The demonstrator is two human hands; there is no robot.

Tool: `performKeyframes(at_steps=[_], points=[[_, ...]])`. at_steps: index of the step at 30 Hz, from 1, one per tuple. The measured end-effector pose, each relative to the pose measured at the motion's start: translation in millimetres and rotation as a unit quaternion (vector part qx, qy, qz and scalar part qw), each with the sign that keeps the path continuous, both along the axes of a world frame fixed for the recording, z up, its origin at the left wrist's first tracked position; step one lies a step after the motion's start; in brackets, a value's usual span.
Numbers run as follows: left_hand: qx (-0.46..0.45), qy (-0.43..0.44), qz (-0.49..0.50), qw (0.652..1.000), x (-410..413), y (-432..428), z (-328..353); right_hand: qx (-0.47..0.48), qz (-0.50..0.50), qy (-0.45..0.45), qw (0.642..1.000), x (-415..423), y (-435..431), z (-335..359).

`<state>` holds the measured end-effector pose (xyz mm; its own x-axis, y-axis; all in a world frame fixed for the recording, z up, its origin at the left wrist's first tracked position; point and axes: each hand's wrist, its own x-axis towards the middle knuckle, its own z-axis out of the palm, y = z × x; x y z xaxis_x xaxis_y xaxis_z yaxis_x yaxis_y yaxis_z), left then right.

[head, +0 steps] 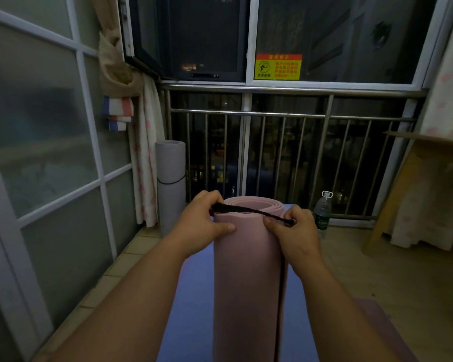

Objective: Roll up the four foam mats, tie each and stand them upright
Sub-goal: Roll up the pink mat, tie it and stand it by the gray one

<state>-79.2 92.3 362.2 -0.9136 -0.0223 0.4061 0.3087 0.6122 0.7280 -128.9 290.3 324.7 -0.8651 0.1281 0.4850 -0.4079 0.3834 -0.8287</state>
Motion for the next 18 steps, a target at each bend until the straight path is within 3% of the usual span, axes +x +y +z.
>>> performKeyframes(at_steps=[7, 18], points=[[0.010, 0.079, 0.120, 0.990, -8.2, 15.9, -17.3, 0.008, -0.037, 0.044, 0.998, 2.1, -4.9, -5.1], [-0.017, 0.132, 0.202, 0.970, -11.3, 21.0, -48.2, 0.011, -0.034, 0.074, 0.997, 11.0, -14.8, -5.5]])
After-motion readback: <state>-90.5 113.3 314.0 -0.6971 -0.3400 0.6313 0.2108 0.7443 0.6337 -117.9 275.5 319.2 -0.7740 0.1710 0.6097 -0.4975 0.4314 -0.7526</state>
